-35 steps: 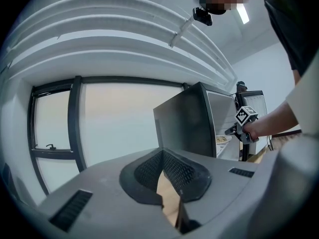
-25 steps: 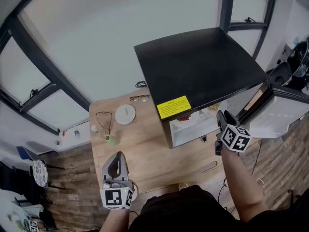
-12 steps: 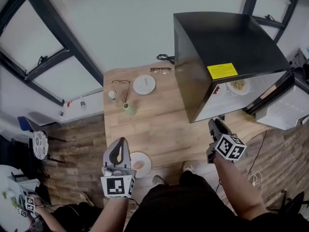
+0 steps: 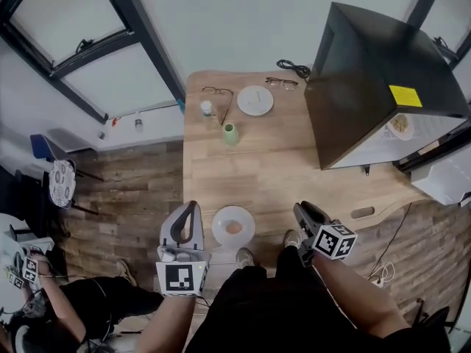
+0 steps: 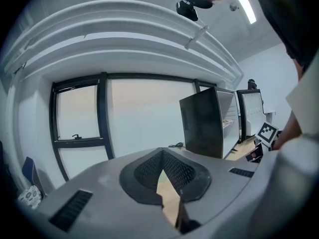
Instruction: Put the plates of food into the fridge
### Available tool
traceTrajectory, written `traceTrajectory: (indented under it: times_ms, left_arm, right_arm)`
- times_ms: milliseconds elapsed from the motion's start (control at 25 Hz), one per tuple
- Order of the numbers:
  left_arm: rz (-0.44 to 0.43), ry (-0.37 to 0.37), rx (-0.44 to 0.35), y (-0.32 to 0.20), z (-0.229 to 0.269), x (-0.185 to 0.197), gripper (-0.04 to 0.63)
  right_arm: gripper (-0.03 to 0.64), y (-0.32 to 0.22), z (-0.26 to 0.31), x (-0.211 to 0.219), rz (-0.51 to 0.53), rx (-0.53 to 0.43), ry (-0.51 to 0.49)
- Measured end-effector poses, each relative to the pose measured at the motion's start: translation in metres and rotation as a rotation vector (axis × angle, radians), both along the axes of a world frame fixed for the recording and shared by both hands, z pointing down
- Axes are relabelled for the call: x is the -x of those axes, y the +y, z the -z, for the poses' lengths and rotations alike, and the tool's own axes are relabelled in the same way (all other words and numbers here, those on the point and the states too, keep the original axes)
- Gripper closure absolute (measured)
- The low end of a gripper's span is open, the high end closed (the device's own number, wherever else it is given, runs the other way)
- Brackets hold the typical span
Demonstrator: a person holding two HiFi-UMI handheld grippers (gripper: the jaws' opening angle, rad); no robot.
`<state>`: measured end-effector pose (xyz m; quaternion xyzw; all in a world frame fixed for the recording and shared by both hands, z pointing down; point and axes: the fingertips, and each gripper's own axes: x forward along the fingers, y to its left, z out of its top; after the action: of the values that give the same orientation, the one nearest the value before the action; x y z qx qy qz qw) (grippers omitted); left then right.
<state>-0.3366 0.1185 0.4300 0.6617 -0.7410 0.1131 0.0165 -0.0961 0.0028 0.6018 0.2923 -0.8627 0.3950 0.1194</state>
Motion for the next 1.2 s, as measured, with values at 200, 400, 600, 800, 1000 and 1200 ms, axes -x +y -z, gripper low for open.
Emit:
traceTrajectory:
  times_ms: [200, 400, 600, 800, 1000, 1200]
  left_arm:
    - [0.023, 0.021, 0.014, 0.031, -0.010, 0.024, 0.591]
    - [0.043, 0.050, 0.054, 0.060, -0.015, 0.043, 0.591]
    - [0.065, 0.069, 0.034, 0.077, -0.017, 0.059, 0.591]
    - [0.070, 0.066, 0.068, 0.091, -0.027, 0.067, 0.591]
    - [0.080, 0.063, 0.094, 0.097, -0.032, 0.072, 0.591]
    - [0.088, 0.068, 0.091, 0.097, -0.034, 0.073, 0.591]
  right_arm:
    - [0.480, 0.064, -0.044, 0.037, 0.112, 0.110, -0.028]
    - [0.480, 0.120, -0.093, 0.053, 0.138, 0.267, 0.007]
    - [0.439, 0.154, -0.124, 0.070, 0.099, 0.420, -0.036]
    - [0.402, 0.164, -0.142, 0.093, 0.067, 0.491, -0.056]
    - [0.442, 0.162, -0.160, 0.102, -0.014, 0.579, -0.055]
    - [0.485, 0.163, -0.158, 0.103, -0.012, 0.614, -0.093]
